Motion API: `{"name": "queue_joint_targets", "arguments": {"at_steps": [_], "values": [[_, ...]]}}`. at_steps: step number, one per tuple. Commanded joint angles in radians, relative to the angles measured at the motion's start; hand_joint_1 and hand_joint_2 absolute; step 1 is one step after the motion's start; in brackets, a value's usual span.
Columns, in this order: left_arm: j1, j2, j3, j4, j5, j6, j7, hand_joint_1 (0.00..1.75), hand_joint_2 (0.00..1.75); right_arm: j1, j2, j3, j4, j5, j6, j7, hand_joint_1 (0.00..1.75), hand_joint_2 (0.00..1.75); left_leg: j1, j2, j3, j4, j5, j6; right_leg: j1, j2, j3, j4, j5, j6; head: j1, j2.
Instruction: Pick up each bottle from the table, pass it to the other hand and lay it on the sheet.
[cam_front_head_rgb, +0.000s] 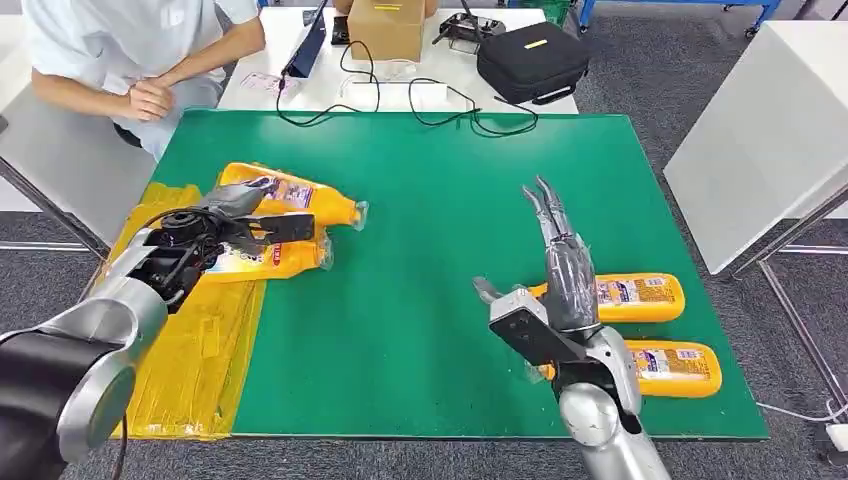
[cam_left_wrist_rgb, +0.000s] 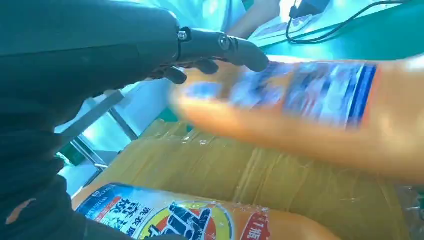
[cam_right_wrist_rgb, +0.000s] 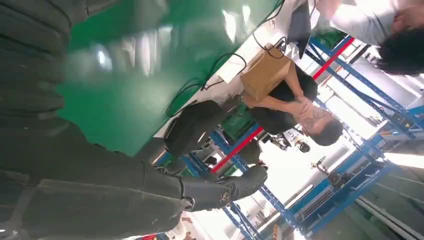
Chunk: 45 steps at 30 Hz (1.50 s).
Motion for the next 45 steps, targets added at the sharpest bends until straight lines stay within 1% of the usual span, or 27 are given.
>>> {"name": "queue_joint_targets", "arguments": {"at_steps": [1, 2, 5, 7, 8, 9, 10, 11, 13, 14, 15, 16, 18, 20, 21, 22, 26, 28, 29, 32, 33, 35, 39, 41, 42, 43, 45], "values": [[-0.007, -0.020, 0.046, 0.051, 0.020, 0.008, 0.007, 0.00, 1.75, -0.043, -0.010, -0.018, 0.071, 0.012, 0.005, 0.012, 0.00, 1.75, 0.000, 0.002, 0.008, 0.000, -0.003, 0.002, 0.002, -0.001, 0.008, -0.001, -0.003, -0.004, 0.000, 0.000], [-0.007, -0.027, 0.058, 0.048, 0.034, 0.015, -0.002, 0.00, 1.75, -0.042, -0.016, -0.022, 0.068, 0.021, 0.004, 0.019, 0.00, 1.75, 0.000, 0.001, 0.003, -0.001, -0.001, 0.001, 0.000, 0.000, 0.003, -0.001, -0.001, -0.002, 0.000, 0.000], [-0.004, -0.048, 0.120, 0.028, 0.104, 0.074, -0.045, 0.00, 1.75, -0.030, -0.028, -0.032, 0.053, 0.067, 0.002, 0.045, 0.00, 1.75, 0.000, 0.000, 0.005, 0.000, -0.002, 0.001, 0.001, -0.002, 0.005, -0.001, -0.002, -0.002, 0.000, 0.000], [0.011, -0.069, 0.212, -0.013, 0.218, 0.151, -0.143, 0.00, 1.75, -0.025, -0.042, -0.037, 0.049, 0.136, 0.022, 0.074, 0.00, 1.75, 0.000, 0.000, 0.005, 0.000, -0.002, 0.002, 0.001, -0.003, 0.006, -0.001, -0.003, -0.003, 0.000, 0.000], [0.016, -0.075, 0.240, -0.023, 0.255, 0.161, -0.173, 0.00, 1.75, -0.025, -0.048, -0.037, 0.050, 0.156, 0.032, 0.083, 0.00, 1.75, 0.000, -0.001, 0.004, 0.000, -0.002, 0.002, 0.001, -0.003, 0.005, -0.001, -0.002, -0.002, 0.000, 0.000], [0.026, -0.088, 0.294, -0.050, 0.330, 0.177, -0.243, 0.00, 1.75, -0.030, -0.068, -0.033, 0.054, 0.208, 0.062, 0.098, 0.00, 1.75, 0.000, -0.001, 0.005, 0.000, -0.003, 0.002, 0.001, -0.003, 0.006, -0.001, -0.003, -0.003, 0.000, 0.000], [0.038, -0.102, 0.354, -0.078, 0.428, 0.161, -0.326, 0.00, 1.75, -0.034, -0.096, -0.032, 0.058, 0.268, 0.115, 0.124, 0.00, 1.75, 0.000, -0.002, 0.004, 0.000, -0.002, 0.002, 0.001, -0.004, 0.005, -0.001, -0.002, -0.002, 0.000, 0.000], [0.046, -0.102, 0.345, -0.095, 0.438, 0.154, -0.326, 0.00, 1.75, -0.034, -0.096, -0.046, 0.062, 0.269, 0.122, 0.117, 0.00, 1.75, 0.000, -0.001, 0.002, 0.000, -0.001, 0.001, 0.001, -0.002, 0.003, -0.001, -0.001, -0.001, 0.000, 0.000], [0.081, -0.124, 0.443, -0.165, 0.626, 0.086, -0.420, 0.00, 1.75, -0.057, -0.162, -0.039, 0.102, 0.341, 0.207, 0.133, 0.00, 1.75, 0.000, -0.001, 0.006, 0.000, -0.003, 0.002, 0.001, -0.003, 0.008, -0.002, -0.003, -0.003, -0.001, 0.000], [0.102, -0.124, 0.438, -0.208, 0.687, 0.056, -0.427, 0.00, 1.75, -0.075, -0.184, -0.047, 0.126, 0.353, 0.237, 0.137, 0.00, 1.75, 0.000, -0.001, 0.004, 0.000, -0.002, 0.002, 0.000, -0.003, 0.006, -0.002, -0.002, -0.002, 0.000, 0.000], [0.116, -0.131, 0.457, -0.244, 0.772, 0.016, -0.431, 0.00, 1.75, -0.119, -0.221, -0.040, 0.175, 0.364, 0.290, 0.150, 0.00, 1.75, 0.000, -0.001, 0.006, 0.000, -0.002, 0.003, 0.001, -0.004, 0.008, -0.002, -0.002, -0.002, 0.000, 0.000], [0.125, -0.136, 0.464, -0.282, 0.853, -0.022, -0.406, 0.00, 1.75, -0.186, -0.257, -0.041, 0.238, 0.367, 0.340, 0.168, 0.00, 1.75, -0.001, 0.000, 0.005, 0.000, -0.002, 0.002, 0.000, -0.001, 0.006, -0.002, -0.001, -0.002, 0.000, 0.000], [0.150, -0.142, 0.448, -0.346, 0.980, -0.073, -0.379, 0.00, 1.75, -0.251, -0.284, -0.067, 0.313, 0.354, 0.355, 0.154, 0.00, 1.75, -0.001, 0.003, 0.004, 0.001, -0.002, 0.002, 0.000, 0.002, 0.004, -0.001, -0.001, -0.002, 0.000, 0.000], [0.186, -0.143, 0.414, -0.397, 1.065, -0.099, -0.379, 0.00, 1.75, -0.246, -0.317, -0.090, 0.327, 0.350, 0.373, 0.145, 0.00, 1.75, -0.002, 0.003, 0.003, 0.001, -0.002, 0.002, 0.000, 0.000, 0.004, -0.001, 0.000, -0.002, 0.000, 0.000], [0.201, -0.145, 0.404, -0.417, 1.089, -0.108, -0.384, 0.00, 1.75, -0.236, -0.332, -0.100, 0.327, 0.353, 0.373, 0.144, 0.00, 1.75, -0.002, 0.000, 0.001, 0.000, 0.000, 0.002, -0.001, -0.002, 0.002, -0.001, 0.001, 0.000, 0.000, 0.000], [0.216, -0.142, 0.381, -0.441, 1.112, -0.101, -0.372, 0.00, 1.75, -0.226, -0.338, -0.110, 0.321, 0.355, 0.374, 0.138, 0.00, 1.75, -0.002, -0.001, 0.004, 0.000, -0.001, 0.003, 0.000, -0.003, 0.005, -0.002, 0.000, -0.001, 0.000, 0.000], [0.219, -0.132, 0.355, -0.444, 1.137, -0.091, -0.364, 0.00, 1.75, -0.215, -0.331, -0.108, 0.305, 0.358, 0.375, 0.137, 0.00, 1.75, -0.001, -0.001, 0.005, 0.000, -0.002, 0.003, 0.000, -0.004, 0.006, -0.001, -0.001, -0.001, 0.000, 0.000], [0.218, -0.130, 0.353, -0.443, 1.139, -0.090, -0.364, 0.00, 1.75, -0.215, -0.329, -0.105, 0.303, 0.360, 0.376, 0.139, 0.00, 1.75, -0.001, 0.000, 0.002, 0.001, -0.001, 0.002, 0.000, -0.002, 0.003, -0.001, 0.000, 0.000, 0.000, 0.000], [0.218, -0.130, 0.353, -0.443, 1.139, -0.090, -0.364, 0.00, 1.75, -0.215, -0.329, -0.105, 0.303, 0.360, 0.376, 0.139, 0.00, 1.75, -0.001, 0.001, 0.004, 0.001, -0.002, 0.003, 0.000, -0.002, 0.005, -0.001, -0.001, -0.001, 0.000, 0.000], [0.218, -0.130, 0.353, -0.443, 1.139, -0.090, -0.364, 0.00, 1.75, -0.215, -0.329, -0.105, 0.303, 0.360, 0.376, 0.139, 0.00, 1.75, -0.001, -0.001, 0.001, 0.000, 0.000, 0.002, 0.000, -0.002, 0.002, -0.001, 0.001, 0.001, 0.000, 0.000], [0.220, -0.124, 0.331, -0.449, 1.181, -0.107, -0.376, 0.00, 1.75, -0.221, -0.338, -0.100, 0.309, 0.369, 0.388, 0.149, 0.00, 1.75, -0.001, 0.000, 0.003, 0.001, -0.001, 0.003, 0.000, -0.002, 0.004, -0.001, 0.000, -0.001, 0.000, 0.000], [0.233, -0.124, 0.294, -0.477, 1.220, -0.107, -0.378, 0.00, 1.75, -0.243, -0.344, -0.116, 0.353, 0.354, 0.407, 0.155, 0.00, 1.75, -0.001, 0.000, 0.003, 0.001, -0.001, 0.003, 0.000, -0.002, 0.004, 0.000, 0.000, 0.000, 0.000, 0.000], [0.235, -0.135, 0.226, -0.501, 1.297, -0.115, -0.344, 0.00, 1.75, -0.348, -0.354, -0.113, 0.542, 0.361, 0.439, 0.151, 0.00, 1.75, -0.002, 0.001, 0.004, 0.002, -0.001, 0.003, 0.000, -0.002, 0.005, 0.000, 0.000, -0.001, 0.000, 0.000], [0.232, -0.135, 0.213, -0.492, 1.329, -0.124, -0.339, 0.00, 1.75, -0.362, -0.355, -0.114, 0.584, 0.356, 0.449, 0.142, 0.00, 1.75, -0.001, -0.001, 0.001, 0.001, 0.000, 0.003, 0.000, -0.003, 0.003, -0.001, 0.001, 0.000, 0.000, 0.000], [0.227, -0.134, 0.206, -0.483, 1.341, -0.123, -0.339, 0.00, 1.75, -0.374, -0.356, -0.113, 0.618, 0.348, 0.463, 0.135, 0.00, 1.75, -0.001, 0.000, 0.005, 0.002, -0.002, 0.004, 0.001, -0.004, 0.008, -0.001, -0.001, -0.002, 0.000, 0.000], [0.221, -0.134, 0.200, -0.475, 1.349, -0.121, -0.338, 0.00, 1.75, -0.390, -0.360, -0.105, 0.653, 0.346, 0.480, 0.130, 0.00, 1.75, -0.001, -0.001, 0.002, 0.001, 0.001, 0.004, 0.000, -0.003, 0.004, -0.001, 0.001, 0.000, 0.000, 0.000], [0.210, -0.138, 0.194, -0.458, 1.368, -0.129, -0.334, 0.00, 1.75, -0.414, -0.363, -0.087, 0.701, 0.349, 0.500, 0.121, 0.00, 1.75, -0.002, -0.001, 0.002, 0.001, 0.000, 0.004, 0.000, -0.003, 0.004, -0.001, 0.001, 0.001, 0.000, 0.000]]}}
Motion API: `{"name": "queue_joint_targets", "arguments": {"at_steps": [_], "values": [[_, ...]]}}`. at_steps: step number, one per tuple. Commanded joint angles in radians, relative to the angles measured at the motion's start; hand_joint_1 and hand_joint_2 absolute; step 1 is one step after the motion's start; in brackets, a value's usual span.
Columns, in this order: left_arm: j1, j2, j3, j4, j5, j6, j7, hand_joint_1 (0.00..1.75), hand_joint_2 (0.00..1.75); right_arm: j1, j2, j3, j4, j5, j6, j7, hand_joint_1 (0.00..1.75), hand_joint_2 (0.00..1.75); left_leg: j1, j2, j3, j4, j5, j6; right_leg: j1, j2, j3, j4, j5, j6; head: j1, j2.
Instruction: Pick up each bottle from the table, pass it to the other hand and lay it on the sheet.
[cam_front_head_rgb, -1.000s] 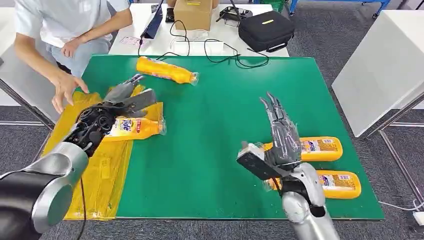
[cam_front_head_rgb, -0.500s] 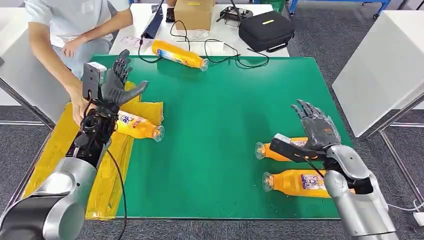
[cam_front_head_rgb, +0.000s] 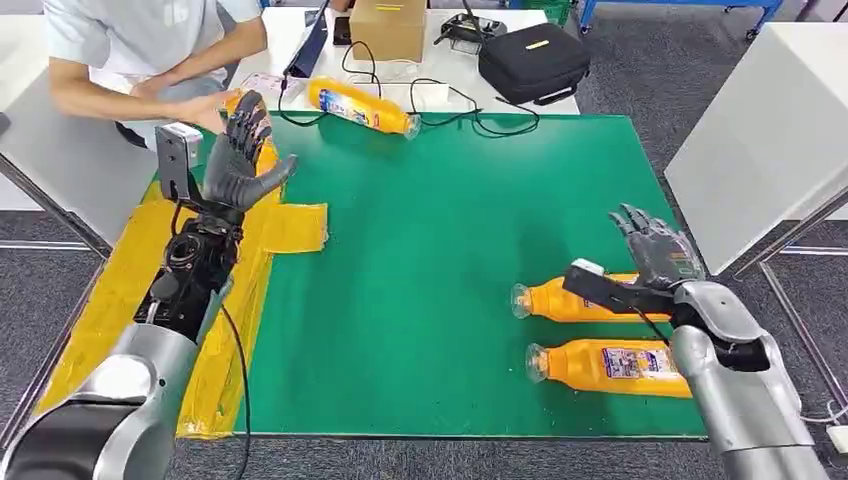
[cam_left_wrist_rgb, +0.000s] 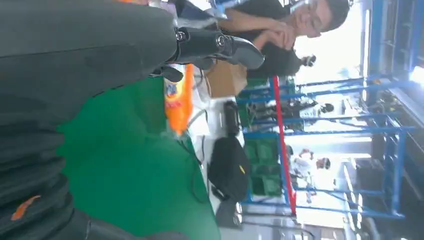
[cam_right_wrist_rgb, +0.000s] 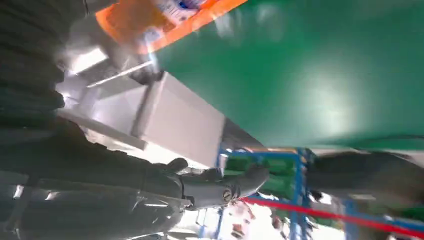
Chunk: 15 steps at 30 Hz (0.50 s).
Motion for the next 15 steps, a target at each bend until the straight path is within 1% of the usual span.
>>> {"name": "queue_joint_targets", "arguments": {"at_steps": [1, 3, 4, 6, 7, 9, 10, 11, 15], "values": [[-0.041, -0.006, -0.092, 0.054, 0.055, -0.009, 0.013, 0.00, 1.75, -0.152, -0.006, 0.036, 0.333, -0.009, 0.071, -0.034, 0.00, 1.75, 0.000, 0.001, 0.003, 0.000, -0.001, 0.001, 0.001, 0.000, 0.003, 0.000, -0.001, -0.002, 0.000, 0.000], [-0.036, -0.005, -0.100, 0.063, 0.055, -0.010, 0.013, 0.00, 1.75, -0.151, -0.004, 0.043, 0.354, -0.009, 0.076, -0.037, 0.00, 1.75, 0.000, 0.002, 0.006, 0.000, -0.003, 0.001, 0.001, -0.001, 0.006, 0.000, -0.002, -0.004, 0.000, 0.000], [-0.037, -0.003, -0.109, 0.071, 0.051, -0.008, 0.017, 0.00, 1.75, -0.156, 0.001, 0.046, 0.368, -0.010, 0.077, -0.037, 0.00, 1.75, 0.000, 0.001, 0.004, 0.000, -0.002, 0.001, 0.001, -0.001, 0.004, -0.001, -0.001, -0.003, 0.000, 0.000], [-0.039, -0.003, -0.113, 0.084, 0.047, 0.000, 0.020, 0.00, 1.75, -0.163, 0.010, 0.046, 0.388, -0.015, 0.077, -0.036, 0.00, 1.75, 0.000, 0.003, 0.011, -0.001, -0.005, 0.001, 0.002, -0.001, 0.011, -0.001, -0.004, -0.006, 0.000, 0.000], [-0.047, -0.005, -0.112, 0.104, 0.053, 0.002, 0.026, 0.00, 1.75, -0.178, 0.023, 0.042, 0.427, -0.021, 0.074, -0.029, 0.00, 1.75, 0.000, 0.002, 0.005, 0.000, -0.002, 0.001, 0.001, 0.000, 0.005, 0.000, -0.002, -0.003, 0.000, 0.000], [-0.053, -0.006, -0.111, 0.122, 0.060, -0.005, 0.029, 0.00, 1.75, -0.196, 0.031, 0.044, 0.472, -0.022, 0.077, -0.027, 0.00, 1.75, 0.000, 0.003, 0.005, 0.000, -0.002, 0.001, 0.001, 0.001, 0.005, 0.000, -0.001, -0.003, 0.000, 0.000], [-0.058, -0.006, -0.113, 0.137, 0.063, -0.008, 0.032, 0.00, 1.75, -0.206, 0.032, 0.050, 0.502, -0.025, 0.079, -0.031, 0.00, 1.75, 0.000, 0.004, 0.010, 0.000, -0.005, 0.002, 0.002, 0.000, 0.010, -0.001, -0.003, -0.005, 0.000, 0.000], [-0.059, -0.007, -0.113, 0.142, 0.064, -0.007, 0.032, 0.00, 1.75, -0.206, 0.032, 0.052, 0.511, -0.026, 0.079, -0.033, 0.00, 1.75, 0.000, 0.003, 0.007, 0.000, -0.003, 0.001, 0.002, 0.000, 0.007, -0.001, -0.002, -0.004, 0.000, 0.000], [-0.059, -0.008, -0.113, 0.154, 0.069, -0.011, 0.030, 0.00, 1.75, -0.207, 0.029, 0.055, 0.536, -0.031, 0.081, -0.045, 0.00, 1.75, 0.000, 0.001, 0.003, 0.000, -0.001, 0.001, 0.001, -0.001, 0.003, 0.000, -0.001, -0.002, 0.000, 0.000]]}}
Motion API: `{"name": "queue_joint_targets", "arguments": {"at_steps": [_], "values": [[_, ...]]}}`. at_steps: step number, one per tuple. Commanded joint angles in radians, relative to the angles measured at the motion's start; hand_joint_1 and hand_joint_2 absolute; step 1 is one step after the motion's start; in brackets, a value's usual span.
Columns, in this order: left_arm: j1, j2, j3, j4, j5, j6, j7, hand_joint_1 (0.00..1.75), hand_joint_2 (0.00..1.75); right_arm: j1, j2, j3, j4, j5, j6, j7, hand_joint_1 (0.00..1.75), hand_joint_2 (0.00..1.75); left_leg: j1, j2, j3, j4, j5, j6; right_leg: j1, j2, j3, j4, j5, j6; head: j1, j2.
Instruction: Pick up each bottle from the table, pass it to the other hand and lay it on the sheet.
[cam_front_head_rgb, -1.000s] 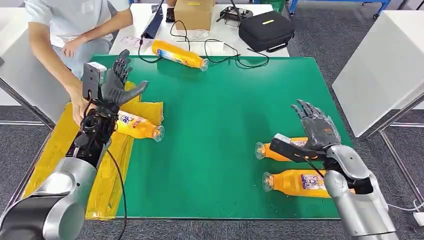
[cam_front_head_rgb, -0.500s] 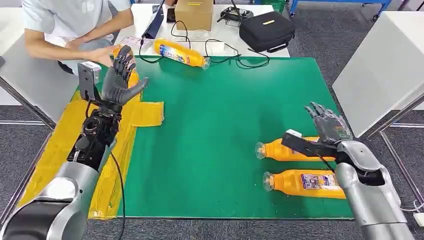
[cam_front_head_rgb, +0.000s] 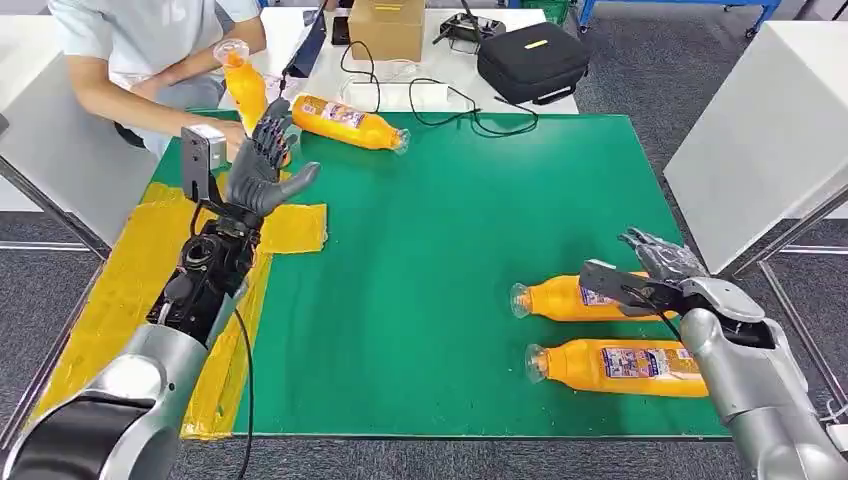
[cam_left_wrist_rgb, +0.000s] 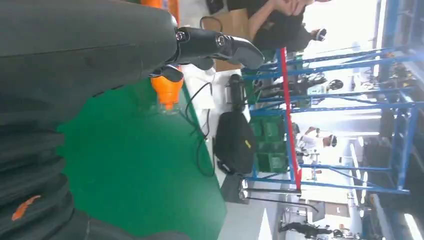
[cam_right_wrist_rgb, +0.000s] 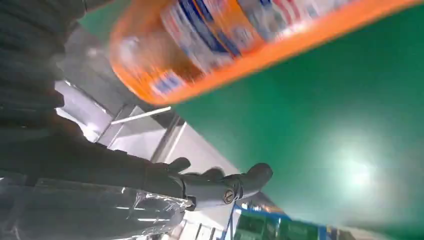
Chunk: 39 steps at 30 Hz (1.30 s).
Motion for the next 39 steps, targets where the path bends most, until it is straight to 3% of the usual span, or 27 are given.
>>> {"name": "queue_joint_targets", "arguments": {"at_steps": [1, 15, 16, 21, 22, 23, 24, 36, 39], "values": [[-0.053, 0.000, -0.029, 0.129, 0.012, -0.009, 0.006, 0.00, 1.75, -0.079, 0.031, 0.044, 0.218, -0.011, 0.009, -0.019, 0.00, 1.75, 0.000, 0.001, 0.004, 0.000, -0.002, 0.001, 0.001, -0.001, 0.005, 0.000, -0.002, -0.003, 0.000, 0.000], [-0.053, -0.020, -0.042, 0.168, 0.024, -0.015, 0.009, 0.00, 1.75, 0.016, 0.037, 0.024, 0.229, 0.002, -0.003, 0.019, 0.00, 1.75, 0.001, -0.002, 0.006, -0.001, -0.002, 0.001, 0.002, -0.004, 0.007, -0.002, -0.002, -0.003, 0.000, 0.000], [-0.049, -0.022, -0.042, 0.166, 0.026, -0.015, 0.007, 0.00, 1.75, 0.022, 0.037, 0.021, 0.230, 0.006, -0.006, 0.020, 0.21, 1.75, 0.001, -0.001, 0.003, 0.000, -0.001, 0.000, 0.001, -0.003, 0.003, -0.001, -0.001, -0.002, 0.000, 0.000], [-0.041, -0.020, -0.044, 0.162, 0.027, -0.016, 0.005, 0.00, 1.75, 0.029, 0.038, 0.016, 0.230, 0.011, -0.012, 0.021, 0.21, 1.75, 0.000, -0.001, 0.004, 0.000, -0.001, 0.001, 0.001, -0.002, 0.004, -0.001, -0.002, -0.003, 0.000, 0.000], [-0.040, -0.020, -0.044, 0.160, 0.028, -0.016, 0.005, 0.00, 1.75, 0.031, 0.038, 0.015, 0.229, 0.016, -0.013, 0.022, 0.28, 1.75, 0.000, -0.001, 0.006, -0.001, -0.002, 0.001, 0.001, -0.003, 0.007, -0.001, -0.003, -0.004, 0.000, 0.000], [-0.037, -0.021, -0.044, 0.160, 0.030, -0.016, 0.005, 0.00, 1.75, 0.035, 0.037, 0.017, 0.231, 0.020, -0.009, 0.022, 1.64, 1.75, 0.001, 0.000, 0.005, 0.000, -0.002, 0.000, 0.001, -0.002, 0.005, -0.001, -0.002, -0.003, 0.000, 0.000], [-0.037, -0.021, -0.044, 0.160, 0.030, -0.016, 0.005, 0.00, 1.75, 0.035, 0.037, 0.017, 0.231, 0.020, -0.009, 0.022, 1.75, 1.75, 0.001, 0.000, 0.006, -0.001, -0.003, 0.001, 0.002, -0.003, 0.007, -0.001, -0.003, -0.004, 0.000, 0.000], [0.002, -0.010, -0.030, 0.112, 0.039, -0.004, 0.012, 0.00, 1.75, 0.007, 0.081, 0.028, 0.277, 0.092, -0.064, 0.067, 1.75, 1.75, 0.001, 0.002, 0.008, -0.001, -0.002, 0.001, 0.002, 0.000, 0.008, -0.002, -0.002, -0.004, 0.000, 0.000], [0.022, -0.006, -0.026, 0.087, 0.040, 0.002, 0.012, 0.00, 1.75, 0.014, 0.111, -0.012, 0.257, 0.113, -0.159, 0.090, 1.75, 1.75, 0.001, 0.002, 0.008, -0.001, -0.002, 0.001, 0.002, 0.000, 0.008, -0.002, -0.002, -0.004, 0.000, 0.000]]}}
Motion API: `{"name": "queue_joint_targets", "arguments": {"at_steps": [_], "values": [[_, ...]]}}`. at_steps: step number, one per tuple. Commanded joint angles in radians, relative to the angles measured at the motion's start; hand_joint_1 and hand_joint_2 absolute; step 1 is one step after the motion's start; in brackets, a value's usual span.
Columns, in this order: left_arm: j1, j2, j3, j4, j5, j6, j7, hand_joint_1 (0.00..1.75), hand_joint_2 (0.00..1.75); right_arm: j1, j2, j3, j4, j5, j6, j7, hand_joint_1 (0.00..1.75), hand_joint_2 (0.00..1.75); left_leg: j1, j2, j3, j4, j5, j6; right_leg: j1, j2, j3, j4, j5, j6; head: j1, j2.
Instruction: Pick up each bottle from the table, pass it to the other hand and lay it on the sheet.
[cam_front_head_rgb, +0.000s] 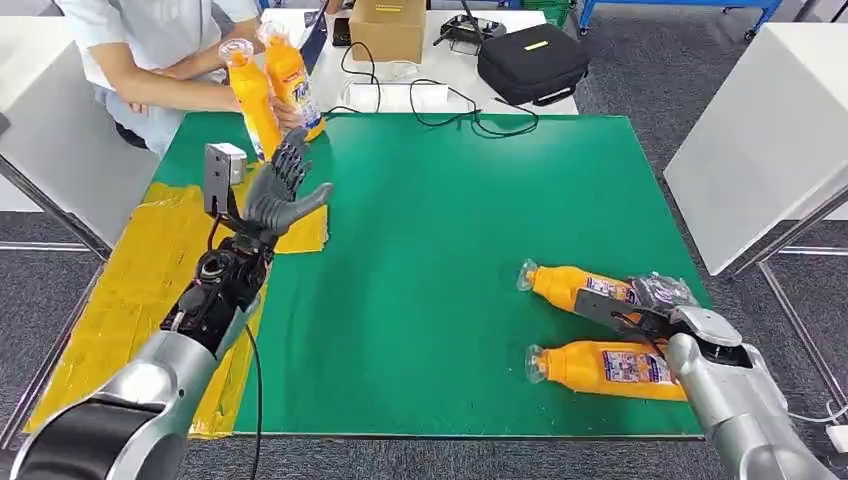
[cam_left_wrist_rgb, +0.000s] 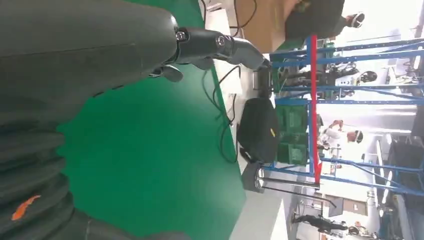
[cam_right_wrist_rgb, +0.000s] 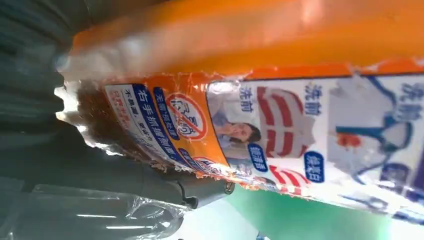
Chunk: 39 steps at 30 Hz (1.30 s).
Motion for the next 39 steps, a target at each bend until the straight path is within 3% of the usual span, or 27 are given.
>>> {"name": "queue_joint_targets", "arguments": {"at_steps": [1, 6, 13, 15, 16, 20, 23, 26, 28, 30, 39], "values": [[0.021, 0.013, -0.002, -0.014, 0.003, 0.008, 0.000, 0.00, 1.75, 0.004, 0.089, -0.046, 0.049, 0.036, -0.151, 0.044, 1.75, 1.75, 0.001, 0.002, 0.004, -0.001, -0.002, 0.000, 0.001, 0.001, 0.004, -0.001, -0.001, -0.003, 0.000, 0.000], [0.116, 0.027, -0.025, -0.149, -0.010, 0.003, -0.005, 0.00, 1.75, 0.130, 0.212, -0.218, -0.239, -0.020, -0.394, 0.015, 1.75, 1.75, 0.000, 0.005, 0.005, -0.002, -0.002, 0.000, 0.001, 0.003, 0.003, -0.001, 0.000, -0.004, 0.000, 0.000], [0.137, 0.024, -0.045, -0.190, -0.017, 0.002, 0.001, 0.00, 1.75, 0.162, 0.226, -0.245, -0.302, -0.050, -0.435, -0.010, 1.75, 1.75, 0.000, 0.000, 0.003, 0.000, -0.003, 0.001, 0.001, -0.001, 0.002, 0.000, -0.003, -0.003, 0.000, 0.000], [0.148, 0.025, -0.073, -0.224, -0.029, -0.011, 0.002, 0.00, 1.75, 0.180, 0.250, -0.280, -0.325, -0.130, -0.502, -0.089, 1.75, 1.75, 0.000, 0.002, 0.007, 0.001, -0.005, 0.002, 0.002, -0.001, 0.007, 0.000, -0.005, -0.005, 0.000, 0.000], [0.159, 0.022, -0.095, -0.254, -0.036, -0.023, 0.006, 0.00, 1.75, 0.194, 0.269, -0.294, -0.344, -0.197, -0.534, -0.145, 1.75, 1.75, 0.000, 0.002, 0.001, 0.000, -0.003, 0.001, 0.001, 0.000, 0.002, 0.001, -0.003, -0.003, 0.000, 0.000], [0.189, 0.010, -0.181, -0.353, -0.061, -0.027, 0.051, 0.00, 1.75, 0.222, 0.305, -0.264, -0.369, -0.415, -0.573, -0.283, 1.75, 1.75, 0.000, 0.000, 0.000, 0.000, -0.002, 0.000, 0.001, -0.002, 0.001, 0.000, -0.003, -0.003, 0.000, 0.000], [0.185, 0.003, -0.228, -0.382, -0.044, -0.046, 0.057, 0.00, 1.75, 0.217, 0.340, -0.229, -0.383, -0.568, -0.533, -0.359, 1.75, 1.75, 0.000, 0.001, 0.000, 0.000, -0.002, 0.000, 0.001, -0.001, 0.000, 0.000, -0.002, -0.003, 0.000, 0.000], [0.177, -0.003, -0.275, -0.403, -0.037, -0.044, 0.065, 0.00, 1.75, 0.202, 0.373, -0.184, -0.389, -0.747, -0.416, -0.407, 1.75, 1.75, 0.000, 0.001, -0.001, 0.001, -0.002, 0.000, 0.001, -0.001, -0.001, 0.001, -0.002, -0.003, 0.000, 0.000], [0.177, 0.002, -0.306, -0.416, -0.033, -0.050, 0.065, 0.00, 1.75, 0.189, 0.387, -0.141, -0.374, -0.901, -0.267, -0.445, 1.75, 1.75, 0.000, 0.003, 0.000, 0.001, -0.003, 0.000, 0.001, 0.000, -0.001, 0.001, -0.002, -0.003, 0.000, 0.000], [0.168, 0.008, -0.324, -0.421, -0.016, -0.047, 0.069, 0.00, 1.75, 0.158, 0.398, -0.099, -0.332, -0.973, -0.220, -0.461, 1.75, 1.75, 0.000, 0.003, 0.002, 0.001, -0.003, 0.001, 0.001, 0.001, 0.001, 0.001, -0.003, -0.004, 0.000, 0.000], [0.158, 0.009, -0.347, -0.430, 0.008, -0.039, 0.086, 0.00, 1.75, 0.089, 0.425, -0.032, -0.250, -1.028, -0.206, -0.478, 1.75, 1.75, 0.000, 0.002, -0.001, 0.000, -0.001, 0.000, 0.001, 0.000, -0.002, 0.000, -0.001, -0.002, 0.000, 0.000]]}}
